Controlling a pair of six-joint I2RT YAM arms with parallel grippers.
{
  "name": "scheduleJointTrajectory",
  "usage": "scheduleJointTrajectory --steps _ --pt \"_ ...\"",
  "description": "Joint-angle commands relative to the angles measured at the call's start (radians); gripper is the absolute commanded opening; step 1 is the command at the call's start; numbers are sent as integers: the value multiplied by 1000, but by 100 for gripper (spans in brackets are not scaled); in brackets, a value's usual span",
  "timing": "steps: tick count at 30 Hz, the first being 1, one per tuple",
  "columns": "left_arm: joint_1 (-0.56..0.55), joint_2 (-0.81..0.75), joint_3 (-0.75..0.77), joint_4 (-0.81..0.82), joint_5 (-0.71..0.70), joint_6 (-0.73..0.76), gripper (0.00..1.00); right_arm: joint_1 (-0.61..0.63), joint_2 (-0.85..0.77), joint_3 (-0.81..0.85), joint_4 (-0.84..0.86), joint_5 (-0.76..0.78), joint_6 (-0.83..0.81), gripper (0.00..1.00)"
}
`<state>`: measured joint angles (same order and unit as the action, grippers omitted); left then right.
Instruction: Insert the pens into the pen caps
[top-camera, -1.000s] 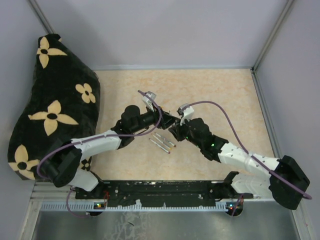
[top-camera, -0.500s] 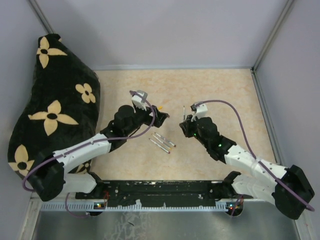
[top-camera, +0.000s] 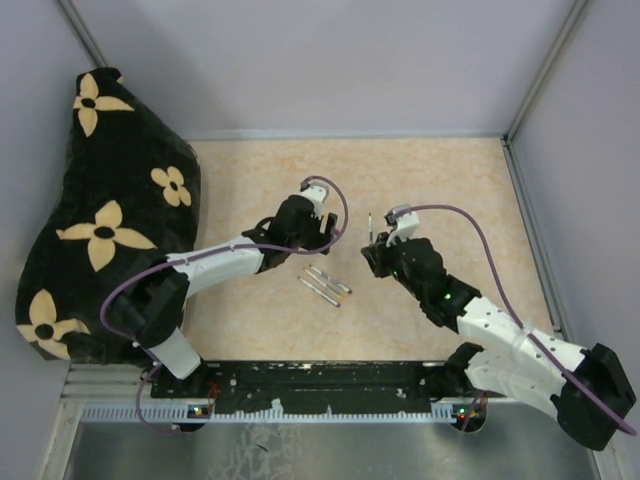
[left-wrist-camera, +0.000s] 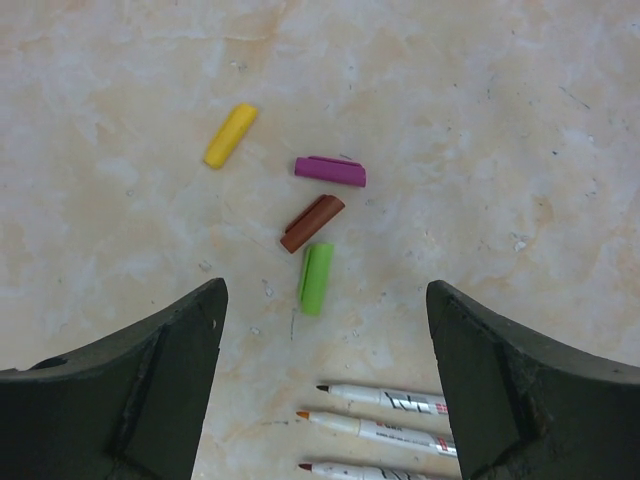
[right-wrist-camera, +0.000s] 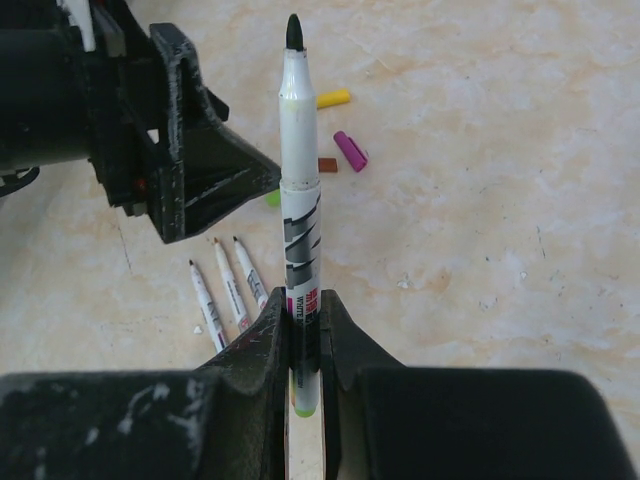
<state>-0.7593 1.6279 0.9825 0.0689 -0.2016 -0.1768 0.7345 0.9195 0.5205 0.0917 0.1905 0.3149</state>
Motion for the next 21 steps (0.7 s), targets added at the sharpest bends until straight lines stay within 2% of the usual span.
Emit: scheduleJointTrajectory --steps 1,13,21 --pt "4 70 84 -65 -38 55 84 -1 -35 -11 32 -5 -22 0" --pt "4 185 155 -120 -16 61 69 -1 -101 -38 36 48 -27 0" --pt "4 230 181 -150 0 58 63 -1 -103 -38 37 54 -28 0"
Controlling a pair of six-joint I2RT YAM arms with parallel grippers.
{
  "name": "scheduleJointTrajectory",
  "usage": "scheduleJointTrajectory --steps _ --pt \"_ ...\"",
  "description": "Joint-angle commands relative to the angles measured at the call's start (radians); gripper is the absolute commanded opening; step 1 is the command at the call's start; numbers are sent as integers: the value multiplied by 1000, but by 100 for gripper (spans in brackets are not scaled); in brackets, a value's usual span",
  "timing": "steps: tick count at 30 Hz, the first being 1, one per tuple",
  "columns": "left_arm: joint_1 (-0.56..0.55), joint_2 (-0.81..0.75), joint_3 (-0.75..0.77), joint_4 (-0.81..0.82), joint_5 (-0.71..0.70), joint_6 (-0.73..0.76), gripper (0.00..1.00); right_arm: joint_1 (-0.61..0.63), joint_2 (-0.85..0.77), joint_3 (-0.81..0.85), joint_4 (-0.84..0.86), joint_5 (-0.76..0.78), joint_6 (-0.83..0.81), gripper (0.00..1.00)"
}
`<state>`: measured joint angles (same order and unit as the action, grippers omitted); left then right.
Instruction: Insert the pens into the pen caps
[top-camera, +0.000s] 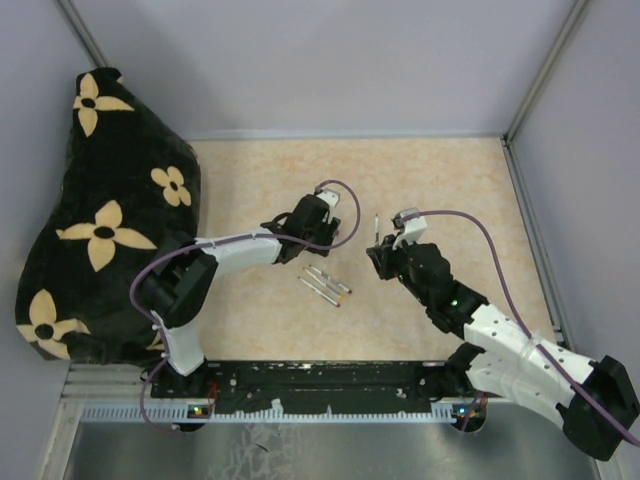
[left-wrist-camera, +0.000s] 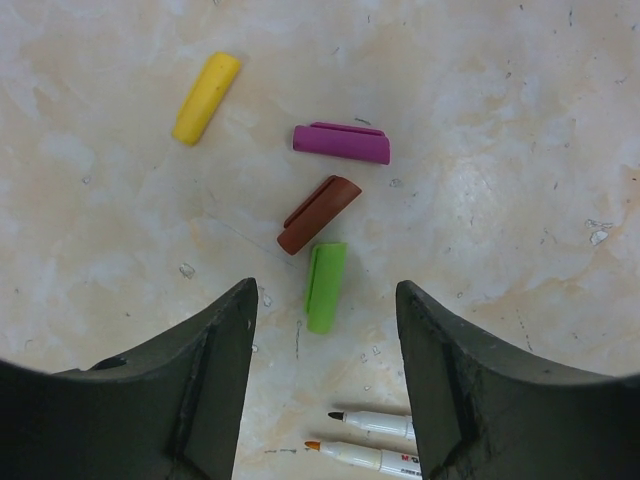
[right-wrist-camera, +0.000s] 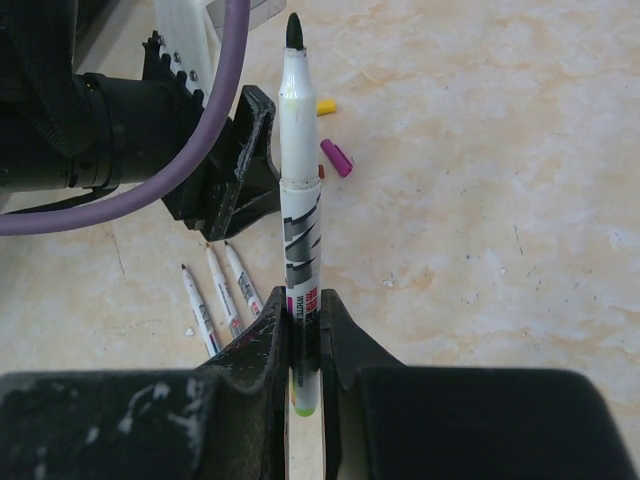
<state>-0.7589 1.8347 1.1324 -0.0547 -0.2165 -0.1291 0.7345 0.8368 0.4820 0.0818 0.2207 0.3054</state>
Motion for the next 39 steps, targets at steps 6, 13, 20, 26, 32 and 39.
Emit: scheduleJointTrajectory --steps 6,13,20,26,32,39 --pt "3 36 33 -39 26 1 58 -1 -25 -2 44 27 -16 0" --pt "3 51 34 -41 32 -6 54 -1 -34 -7 38 31 -11 0" --pt "3 74 47 -44 30 -6 52 -1 -39 -10 35 33 -9 0" --pt "3 89 63 -54 26 0 48 -1 -38 -12 36 36 -9 0" --pt "3 98 68 -63 40 -3 43 -1 -38 -14 38 36 -9 0" --pt "3 111 81 -73 40 -2 42 -1 -38 -14 38 35 -10 0"
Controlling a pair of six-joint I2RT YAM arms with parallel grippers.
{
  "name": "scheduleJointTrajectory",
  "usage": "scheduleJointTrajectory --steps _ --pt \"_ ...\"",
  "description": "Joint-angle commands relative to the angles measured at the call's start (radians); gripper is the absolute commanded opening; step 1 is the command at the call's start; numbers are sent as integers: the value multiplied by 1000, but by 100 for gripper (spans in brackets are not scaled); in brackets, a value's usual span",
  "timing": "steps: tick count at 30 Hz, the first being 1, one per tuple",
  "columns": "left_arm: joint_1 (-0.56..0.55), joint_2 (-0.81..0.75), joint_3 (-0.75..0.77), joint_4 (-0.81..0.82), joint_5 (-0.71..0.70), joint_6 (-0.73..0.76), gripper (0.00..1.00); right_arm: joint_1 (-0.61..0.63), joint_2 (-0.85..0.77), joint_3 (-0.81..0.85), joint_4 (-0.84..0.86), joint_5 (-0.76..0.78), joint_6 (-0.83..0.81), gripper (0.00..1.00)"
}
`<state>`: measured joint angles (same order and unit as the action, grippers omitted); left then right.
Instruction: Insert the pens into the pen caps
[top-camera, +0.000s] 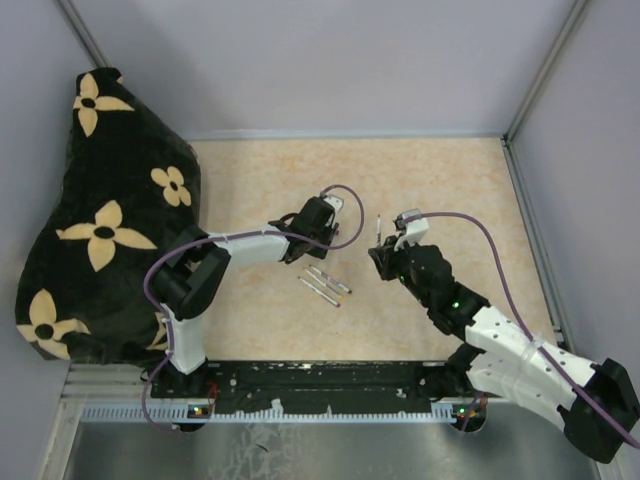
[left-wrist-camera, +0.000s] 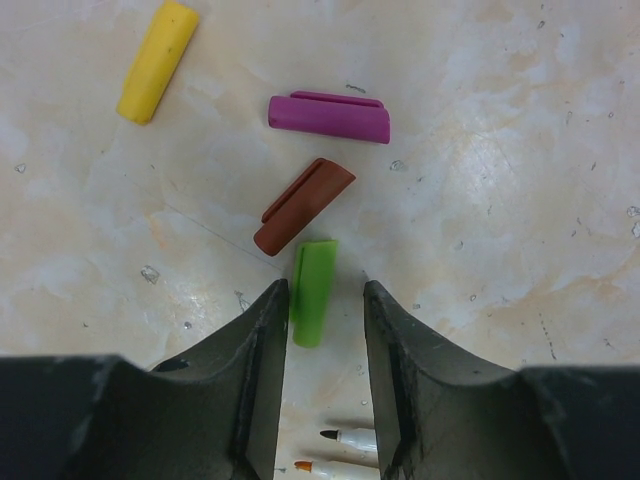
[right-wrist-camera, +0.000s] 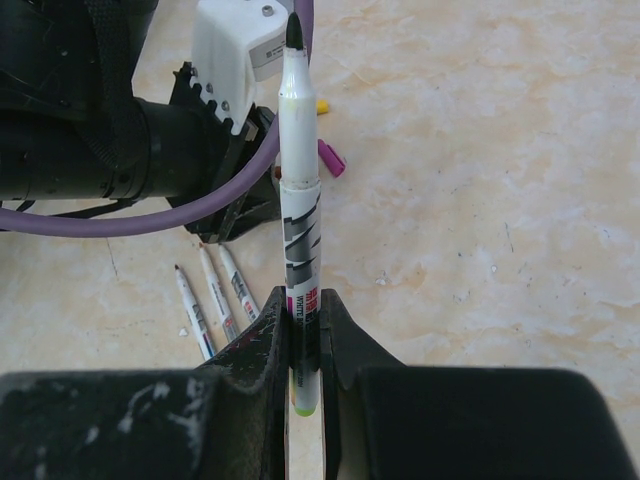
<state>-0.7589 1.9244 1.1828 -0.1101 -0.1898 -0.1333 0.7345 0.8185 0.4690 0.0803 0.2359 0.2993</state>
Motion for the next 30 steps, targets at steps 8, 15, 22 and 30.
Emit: scheduleJointTrajectory --steps 8,15,22,30 --pt "3 48 53 -44 11 2 37 -1 -24 0 35 20 -5 0" --pt "3 49 54 -74 10 -9 30 -1 -27 0 33 20 -3 0" --pt "3 46 52 -89 28 -15 8 -1 -25 0 32 21 -2 0" --pt "-2 -116 -6 -73 86 -55 0 -1 -49 -6 17 23 -2 0"
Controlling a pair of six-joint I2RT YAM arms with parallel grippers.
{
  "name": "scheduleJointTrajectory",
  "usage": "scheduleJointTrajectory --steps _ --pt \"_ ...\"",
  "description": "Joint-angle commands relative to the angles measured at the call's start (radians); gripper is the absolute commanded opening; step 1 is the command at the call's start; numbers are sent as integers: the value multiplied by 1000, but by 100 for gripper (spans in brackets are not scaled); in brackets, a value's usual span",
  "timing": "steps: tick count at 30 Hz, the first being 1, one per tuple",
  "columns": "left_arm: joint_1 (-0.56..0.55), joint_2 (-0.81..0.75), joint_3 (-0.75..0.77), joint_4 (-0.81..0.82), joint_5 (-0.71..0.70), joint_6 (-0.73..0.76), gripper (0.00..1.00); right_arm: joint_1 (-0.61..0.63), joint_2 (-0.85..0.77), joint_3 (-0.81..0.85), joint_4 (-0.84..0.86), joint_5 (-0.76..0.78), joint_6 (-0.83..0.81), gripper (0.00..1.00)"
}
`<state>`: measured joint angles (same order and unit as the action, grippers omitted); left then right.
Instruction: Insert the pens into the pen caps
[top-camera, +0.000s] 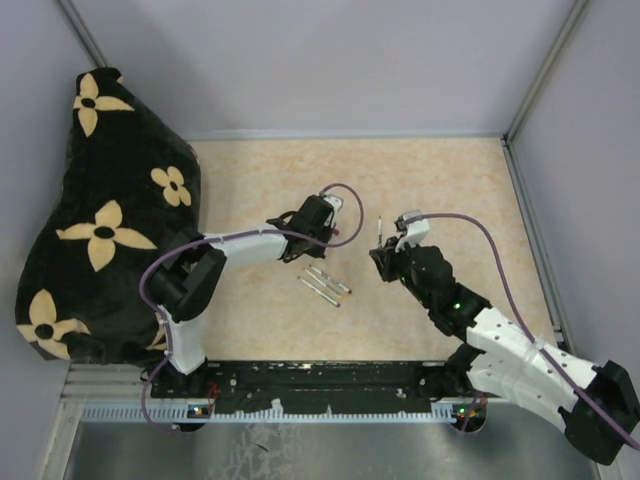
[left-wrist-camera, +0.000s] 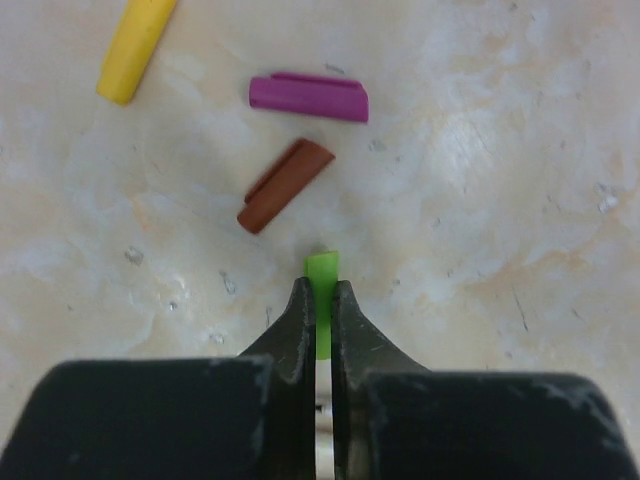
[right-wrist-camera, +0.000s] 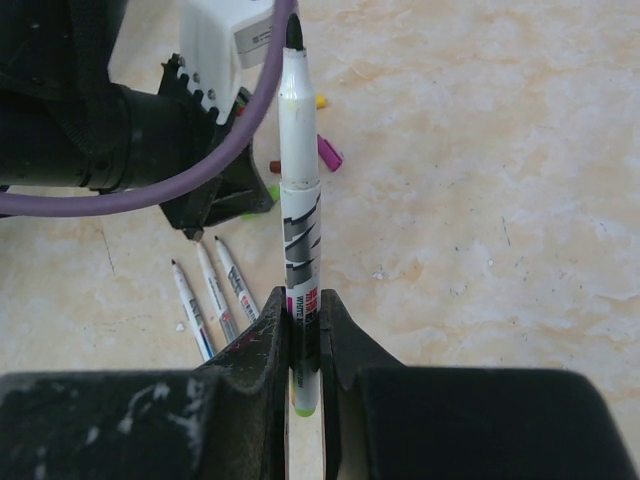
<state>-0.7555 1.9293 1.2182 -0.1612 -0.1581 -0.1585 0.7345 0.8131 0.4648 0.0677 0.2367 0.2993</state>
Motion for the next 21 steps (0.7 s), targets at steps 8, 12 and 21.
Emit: scheduleJointTrajectory --steps 8,12,21 --pt "-6 -481 -254 237 109 -46 0 -3 -71 -74 170 -86 -22 0" --pt "-5 -625 -453 629 224 -125 0 -2 -52 -101 271 -181 -26 0" --pt "-5 -642 -623 1141 360 -303 0 -1 39 -121 421 -355 71 0"
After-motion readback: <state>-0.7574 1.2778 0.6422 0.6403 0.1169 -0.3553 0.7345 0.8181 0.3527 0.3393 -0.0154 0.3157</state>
